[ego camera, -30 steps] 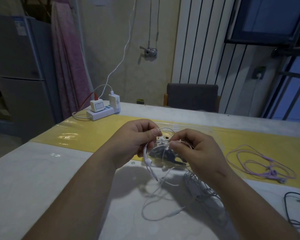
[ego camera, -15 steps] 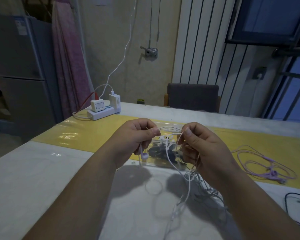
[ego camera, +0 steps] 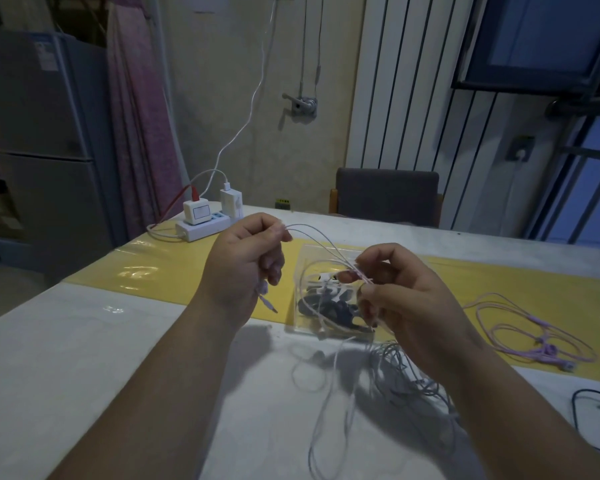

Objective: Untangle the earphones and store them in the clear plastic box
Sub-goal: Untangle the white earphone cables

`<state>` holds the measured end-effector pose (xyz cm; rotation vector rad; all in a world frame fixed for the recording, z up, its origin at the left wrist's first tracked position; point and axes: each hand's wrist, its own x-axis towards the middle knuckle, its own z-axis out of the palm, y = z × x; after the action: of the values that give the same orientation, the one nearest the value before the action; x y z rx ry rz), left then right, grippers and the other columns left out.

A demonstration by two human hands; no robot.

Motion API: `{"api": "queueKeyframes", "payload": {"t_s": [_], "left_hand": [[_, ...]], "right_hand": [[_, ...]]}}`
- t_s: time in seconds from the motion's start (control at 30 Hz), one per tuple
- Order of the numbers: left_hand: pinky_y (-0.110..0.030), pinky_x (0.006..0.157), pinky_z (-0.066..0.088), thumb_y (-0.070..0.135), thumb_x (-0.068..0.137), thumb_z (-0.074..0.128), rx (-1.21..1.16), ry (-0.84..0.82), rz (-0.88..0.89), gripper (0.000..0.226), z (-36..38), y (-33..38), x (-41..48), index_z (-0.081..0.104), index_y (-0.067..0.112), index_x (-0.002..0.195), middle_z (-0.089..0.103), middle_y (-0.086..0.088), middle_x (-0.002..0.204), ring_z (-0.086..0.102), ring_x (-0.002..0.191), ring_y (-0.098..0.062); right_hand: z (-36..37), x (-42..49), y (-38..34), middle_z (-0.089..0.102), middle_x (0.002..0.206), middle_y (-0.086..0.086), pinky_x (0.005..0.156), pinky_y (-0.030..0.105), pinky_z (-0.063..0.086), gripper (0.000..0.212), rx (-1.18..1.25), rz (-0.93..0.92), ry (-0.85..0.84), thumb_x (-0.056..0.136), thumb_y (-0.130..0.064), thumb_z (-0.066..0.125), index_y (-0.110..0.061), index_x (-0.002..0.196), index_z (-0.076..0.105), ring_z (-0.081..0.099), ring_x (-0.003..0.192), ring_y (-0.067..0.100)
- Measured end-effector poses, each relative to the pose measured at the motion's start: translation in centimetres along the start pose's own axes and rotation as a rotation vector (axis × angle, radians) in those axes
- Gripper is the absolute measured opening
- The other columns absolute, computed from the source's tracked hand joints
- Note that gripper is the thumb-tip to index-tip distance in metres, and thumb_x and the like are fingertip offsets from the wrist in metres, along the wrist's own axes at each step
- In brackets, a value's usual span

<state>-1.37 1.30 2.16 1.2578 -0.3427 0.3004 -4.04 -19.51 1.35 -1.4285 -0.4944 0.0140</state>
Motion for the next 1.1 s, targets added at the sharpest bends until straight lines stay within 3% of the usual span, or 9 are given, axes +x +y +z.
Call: {"api": "queueKeyframes", "payload": {"t_s": [0.07, 0.13, 0.3, 0.43, 0.53, 0.73, 0.87, 0.97, 1.1], "left_hand": [[-0.024, 0.047, 0.037, 0.020, 0.078, 0.058, 0.046, -0.038, 0.019, 0.020, 0.0, 0.1, -0.1, 0.068, 0.018, 0.061, 0.047, -0.003, 0.050, 0.043, 0.050, -0.018], [-0.022, 0.053, 0.043, 0.019, 0.076, 0.061, 0.120, -0.084, 0.036, 0.018, 0.1, 0.0, -0.3, 0.073, 0.017, 0.063, 0.056, -0.003, 0.055, 0.051, 0.055, -0.015], [-0.024, 0.046, 0.041, 0.016, 0.082, 0.060, 0.093, -0.123, -0.018, 0.019, 0.4, -0.1, -0.4, 0.067, 0.015, 0.065, 0.052, -0.006, 0.053, 0.049, 0.049, -0.018], [-0.021, 0.039, 0.030, 0.013, 0.096, 0.053, 0.141, -0.102, -0.041, 0.027, 0.4, -0.3, -0.2, 0.066, 0.018, 0.072, 0.044, -0.003, 0.051, 0.037, 0.041, -0.016], [-0.022, 0.042, 0.033, 0.023, 0.085, 0.066, 0.232, -0.137, -0.014, 0.009, 0.3, -0.3, -0.2, 0.071, 0.021, 0.079, 0.051, -0.001, 0.057, 0.041, 0.047, -0.015], [-0.021, 0.055, 0.043, 0.021, 0.073, 0.080, 0.322, -0.352, -0.010, 0.016, 0.4, -0.3, -0.7, 0.071, 0.015, 0.084, 0.064, 0.005, 0.069, 0.055, 0.061, -0.009], [-0.023, 0.046, 0.041, 0.011, 0.075, 0.077, 0.343, -0.366, -0.075, 0.010, 0.4, -0.5, -0.6, 0.070, 0.015, 0.069, 0.060, -0.003, 0.058, 0.050, 0.049, -0.013], [-0.024, 0.048, 0.042, 0.009, 0.081, 0.072, 0.332, -0.327, -0.053, 0.016, 0.3, -0.5, -0.5, 0.068, 0.016, 0.068, 0.058, -0.007, 0.060, 0.049, 0.050, -0.016], [-0.024, 0.048, 0.042, 0.009, 0.082, 0.068, 0.120, -0.255, -0.078, 0.014, 0.3, -0.5, -0.3, 0.062, 0.012, 0.070, 0.053, -0.007, 0.057, 0.046, 0.049, -0.018]], "right_hand": [[-0.1, 0.0, 0.1, 0.072, 0.087, 0.008, 0.066, 0.029, 0.044, 0.035, 0.009, -0.019, -0.051, 0.066, 0.006, 0.049, -0.011, 0.096, 0.059, 0.066, 0.084, 0.020], [0.3, -0.1, 0.1, 0.073, 0.083, 0.007, 0.066, 0.024, 0.048, 0.037, 0.020, -0.044, -0.083, 0.065, 0.009, 0.047, -0.008, 0.095, 0.060, 0.069, 0.089, 0.019], [1.1, -0.2, -0.1, 0.073, 0.076, 0.006, 0.050, 0.022, 0.045, 0.028, -0.059, -0.057, 0.005, 0.083, 0.021, 0.056, -0.005, 0.093, 0.058, 0.065, 0.063, 0.011], [1.1, -0.3, -0.2, 0.068, 0.068, 0.000, 0.041, 0.025, 0.038, 0.022, -0.099, -0.042, 0.034, 0.081, 0.001, 0.064, -0.011, 0.097, 0.056, 0.058, 0.054, 0.020], [1.3, -0.4, -0.2, 0.070, 0.071, 0.003, 0.043, 0.027, 0.041, 0.019, -0.109, -0.041, 0.031, 0.077, -0.008, 0.062, -0.014, 0.095, 0.058, 0.058, 0.054, 0.020], [1.4, -0.3, -0.2, 0.070, 0.064, 0.000, 0.054, 0.019, 0.046, 0.019, -0.101, -0.072, 0.032, 0.089, 0.012, 0.055, -0.007, 0.094, 0.055, 0.057, 0.054, 0.009], [1.0, -0.2, 0.0, 0.068, 0.064, 0.002, 0.054, 0.023, 0.045, 0.018, -0.127, -0.102, 0.072, 0.088, 0.010, 0.058, -0.006, 0.096, 0.056, 0.055, 0.055, 0.016], [0.9, 0.0, 0.0, 0.071, 0.082, 0.004, 0.057, 0.029, 0.048, 0.021, -0.129, -0.125, 0.099, 0.083, 0.011, 0.062, -0.009, 0.091, 0.060, 0.057, 0.059, 0.019], [0.4, -0.1, 0.1, 0.069, 0.095, 0.005, 0.063, 0.049, 0.050, 0.030, -0.225, -0.076, 0.166, 0.065, 0.000, 0.055, -0.020, 0.085, 0.066, 0.062, 0.067, 0.024]]}}
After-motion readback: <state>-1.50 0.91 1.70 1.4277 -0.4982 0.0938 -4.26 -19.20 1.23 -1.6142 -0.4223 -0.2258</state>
